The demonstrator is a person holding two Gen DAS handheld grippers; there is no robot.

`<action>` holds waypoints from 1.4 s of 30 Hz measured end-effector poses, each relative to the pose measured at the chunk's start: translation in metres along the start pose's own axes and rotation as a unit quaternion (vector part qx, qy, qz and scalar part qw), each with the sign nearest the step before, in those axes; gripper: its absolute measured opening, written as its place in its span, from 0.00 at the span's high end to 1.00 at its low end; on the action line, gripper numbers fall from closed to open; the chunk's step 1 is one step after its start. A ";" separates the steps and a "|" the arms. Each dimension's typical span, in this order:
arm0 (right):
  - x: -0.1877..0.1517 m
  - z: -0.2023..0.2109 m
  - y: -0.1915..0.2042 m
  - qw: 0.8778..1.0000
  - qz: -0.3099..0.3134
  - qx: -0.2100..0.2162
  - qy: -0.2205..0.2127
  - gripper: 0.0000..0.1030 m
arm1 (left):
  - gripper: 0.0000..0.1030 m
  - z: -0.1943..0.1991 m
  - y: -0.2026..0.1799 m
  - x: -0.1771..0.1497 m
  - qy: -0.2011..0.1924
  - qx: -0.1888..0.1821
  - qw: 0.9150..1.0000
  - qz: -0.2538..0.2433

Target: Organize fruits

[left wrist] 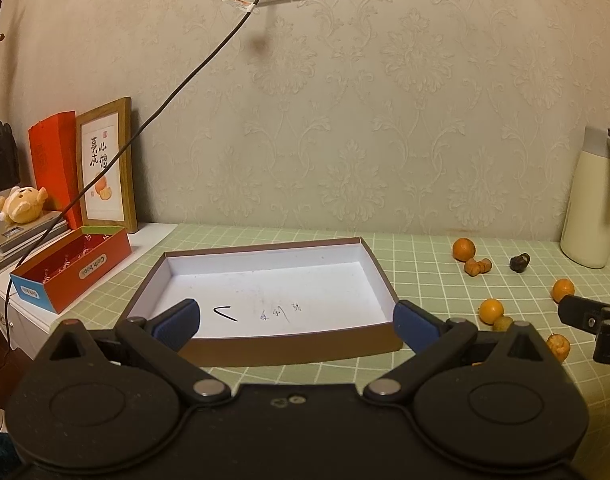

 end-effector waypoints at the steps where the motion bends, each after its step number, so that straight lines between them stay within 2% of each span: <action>1: 0.000 0.000 0.000 1.000 0.000 0.000 0.000 0.00 | 0.06 0.000 0.000 0.000 0.000 0.000 1.000 0.000; 42: 0.002 0.002 0.000 1.000 0.005 -0.006 -0.002 0.00 | 0.06 0.000 -0.005 0.001 -0.004 -0.001 1.000 -0.009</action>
Point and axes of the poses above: each gripper's, at about its wrist camera, not at the fingertips, and z roughly against the way its jaws point, y to its left, x to its top, the point moved 8 cm from there along -z, roughly the way its jaws point, and after that the axes turned 8 degrees about x, right-handed, at the moved point
